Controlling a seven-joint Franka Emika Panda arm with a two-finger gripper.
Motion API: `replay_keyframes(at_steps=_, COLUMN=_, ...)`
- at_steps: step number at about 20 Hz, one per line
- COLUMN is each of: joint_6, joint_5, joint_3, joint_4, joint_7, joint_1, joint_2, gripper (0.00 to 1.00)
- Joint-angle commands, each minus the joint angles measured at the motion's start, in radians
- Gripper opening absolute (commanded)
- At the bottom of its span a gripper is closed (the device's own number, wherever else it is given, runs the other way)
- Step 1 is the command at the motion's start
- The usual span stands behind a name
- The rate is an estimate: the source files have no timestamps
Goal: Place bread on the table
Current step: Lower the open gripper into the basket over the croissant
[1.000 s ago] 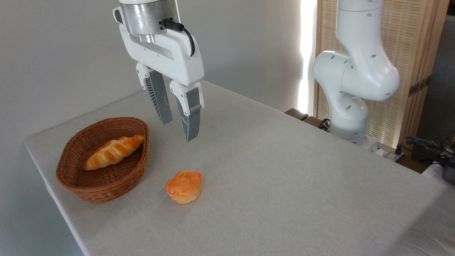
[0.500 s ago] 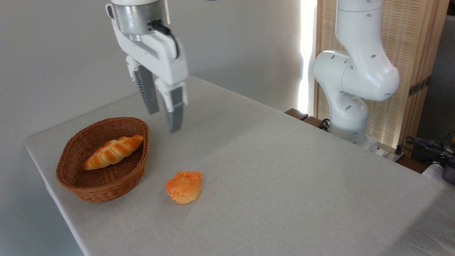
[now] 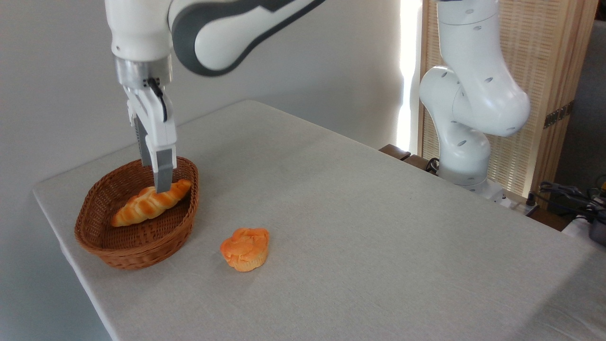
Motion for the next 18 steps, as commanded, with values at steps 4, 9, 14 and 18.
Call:
replay_keyframes(at_steps=4, joint_6=0.265, joint_5=-0.003, joint_3=-0.014, joint_4=-0.148, joint_7=0.006, joint_1=-0.061, joint_2=0.021, gripper=1.00)
replay_keyframes(at_steps=9, joint_6=0.352, joint_5=-0.014, joint_3=-0.033, joint_4=-0.160, joint_7=-0.019, joint_1=-0.076, joint_2=0.080, gripper=1.00)
replay_keyframes(at_steps=14, joint_6=0.426, joint_5=-0.014, joint_3=-0.041, joint_4=-0.160, joint_7=-0.114, joint_1=-0.095, joint_2=0.133, gripper=1.00)
replay_keyframes(at_steps=18, joint_6=0.443, joint_5=-0.005, joint_3=-0.041, joint_4=-0.160, joint_7=-0.114, joint_1=-0.102, joint_2=0.158, gripper=0.85)
